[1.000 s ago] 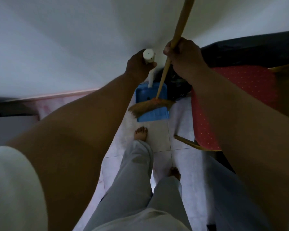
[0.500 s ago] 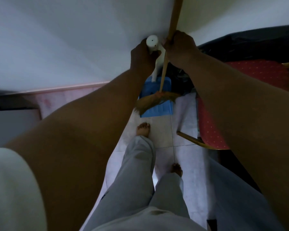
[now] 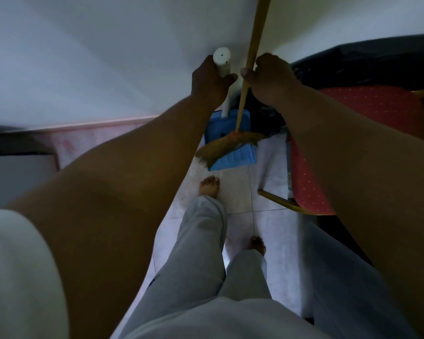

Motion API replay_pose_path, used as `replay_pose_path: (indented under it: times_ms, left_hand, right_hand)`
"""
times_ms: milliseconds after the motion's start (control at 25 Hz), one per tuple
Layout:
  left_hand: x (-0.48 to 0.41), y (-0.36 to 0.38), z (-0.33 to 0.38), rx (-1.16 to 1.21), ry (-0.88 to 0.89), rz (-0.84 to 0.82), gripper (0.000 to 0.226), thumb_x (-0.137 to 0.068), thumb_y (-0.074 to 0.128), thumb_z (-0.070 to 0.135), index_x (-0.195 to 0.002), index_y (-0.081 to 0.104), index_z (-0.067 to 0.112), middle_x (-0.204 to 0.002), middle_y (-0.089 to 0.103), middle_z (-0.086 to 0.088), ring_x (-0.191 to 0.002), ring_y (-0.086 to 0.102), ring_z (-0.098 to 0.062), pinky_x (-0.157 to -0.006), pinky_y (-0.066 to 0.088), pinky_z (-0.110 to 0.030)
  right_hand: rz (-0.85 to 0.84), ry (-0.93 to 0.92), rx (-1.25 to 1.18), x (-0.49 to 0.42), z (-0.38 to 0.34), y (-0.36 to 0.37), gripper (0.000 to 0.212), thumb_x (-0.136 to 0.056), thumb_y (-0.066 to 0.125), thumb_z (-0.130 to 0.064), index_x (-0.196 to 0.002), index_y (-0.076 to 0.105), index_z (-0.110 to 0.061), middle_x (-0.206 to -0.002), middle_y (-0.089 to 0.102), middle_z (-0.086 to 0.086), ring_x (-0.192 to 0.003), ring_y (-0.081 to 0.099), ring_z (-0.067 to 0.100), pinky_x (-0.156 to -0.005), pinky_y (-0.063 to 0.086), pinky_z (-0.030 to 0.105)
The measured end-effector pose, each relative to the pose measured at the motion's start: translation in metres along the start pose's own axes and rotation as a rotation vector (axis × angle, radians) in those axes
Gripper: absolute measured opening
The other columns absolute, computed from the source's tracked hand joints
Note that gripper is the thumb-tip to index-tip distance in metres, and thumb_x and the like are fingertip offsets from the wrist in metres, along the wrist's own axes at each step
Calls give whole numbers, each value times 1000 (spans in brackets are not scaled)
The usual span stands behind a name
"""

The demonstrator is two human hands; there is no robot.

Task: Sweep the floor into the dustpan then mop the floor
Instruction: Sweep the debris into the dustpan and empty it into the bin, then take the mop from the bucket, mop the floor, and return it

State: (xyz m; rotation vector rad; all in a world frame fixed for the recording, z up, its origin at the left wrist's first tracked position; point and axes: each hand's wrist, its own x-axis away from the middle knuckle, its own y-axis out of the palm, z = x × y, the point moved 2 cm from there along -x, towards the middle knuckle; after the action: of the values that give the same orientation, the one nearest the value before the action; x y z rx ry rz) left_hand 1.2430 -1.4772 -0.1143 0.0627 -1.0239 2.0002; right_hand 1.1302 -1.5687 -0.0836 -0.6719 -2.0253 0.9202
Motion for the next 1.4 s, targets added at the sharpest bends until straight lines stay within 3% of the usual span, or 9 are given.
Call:
replay_pose_path:
  times_ms: [200, 360, 480, 600, 760, 960, 1160, 1320, 1400]
  left_hand:
    - [20, -8, -7, 117, -108, -34, 72, -83, 72, 39, -142, 41, 12, -137, 54, -6, -123, 52, -17, -102, 41, -25]
    - [61, -22, -15, 186, -156, -54, 70, -86, 67, 46, -144, 40, 17, -138, 55, -7, -122, 54, -16, -96, 39, -22]
    - [110, -36, -19, 236, -179, -77, 66, -88, 62, 48, -144, 40, 21, -137, 56, -5, -120, 54, -16, -97, 42, -26]
    - [171, -52, -21, 228, -176, -81, 60, -91, 57, 48, -143, 41, 24, -135, 56, -2, -121, 53, -17, -96, 40, -26]
    - [283, -65, -30, 260, -166, -58, 54, -95, 52, 47, -143, 40, 26, -141, 52, 0, -113, 49, -6, -85, 38, -18]
    - [463, -57, -41, 418, -257, 155, 48, -96, 54, 39, -141, 43, 27, -138, 54, 6, -107, 51, 5, -82, 38, -5]
    - [648, -29, -57, 582, -436, 329, 45, -96, 58, 27, -139, 48, 21, -133, 58, 6, -118, 55, -2, -95, 41, -15]
    - [740, -15, -72, 671, -523, 464, 44, -96, 57, 28, -138, 49, 24, -131, 59, 9, -119, 55, 0, -98, 41, -18]
    - [771, -8, -80, 716, -546, 529, 42, -95, 58, 29, -137, 49, 26, -131, 60, 10, -120, 54, 0, -100, 42, -20]
  right_hand:
    - [-16, 50, -37, 25, 10, 3, 41, -97, 45, -37, -118, 55, -2, -114, 61, 16, -102, 57, 30, -71, 33, 23]
    - [-38, 50, -112, 63, 4, 1, 32, -98, 46, -35, -108, 57, -7, -97, 59, 5, -84, 54, 18, -60, 35, 23]
    - [-8, 16, -232, 107, 0, -7, 28, -98, 47, -32, -108, 57, -8, -92, 57, 1, -88, 52, 18, -73, 36, 26]
    - [13, -13, -364, 159, 3, -12, 39, -98, 49, -33, -120, 55, -2, -113, 62, 15, -103, 58, 27, -84, 43, 32]
    - [-32, -88, -486, 240, 27, -10, 38, -97, 50, -34, -131, 53, -16, -129, 59, 5, -113, 55, 17, -97, 46, 36]
    - [-181, -269, -542, 357, 78, -2, 33, -97, 53, -25, -129, 55, -14, -123, 60, -1, -109, 56, 8, -79, 41, 3]
    - [-407, -351, -498, 455, 121, 4, 22, -96, 55, -26, -117, 58, -28, -118, 64, -5, -105, 61, 4, -87, 47, 23]
    - [-572, -461, -364, 517, 118, 19, 28, -95, 56, -27, -122, 58, -24, -114, 62, -13, -105, 57, -6, -79, 42, 5]
    - [-648, -502, -324, 543, 107, 30, 28, -95, 56, -25, -123, 58, -25, -117, 62, -12, -108, 57, -4, -82, 42, 6]
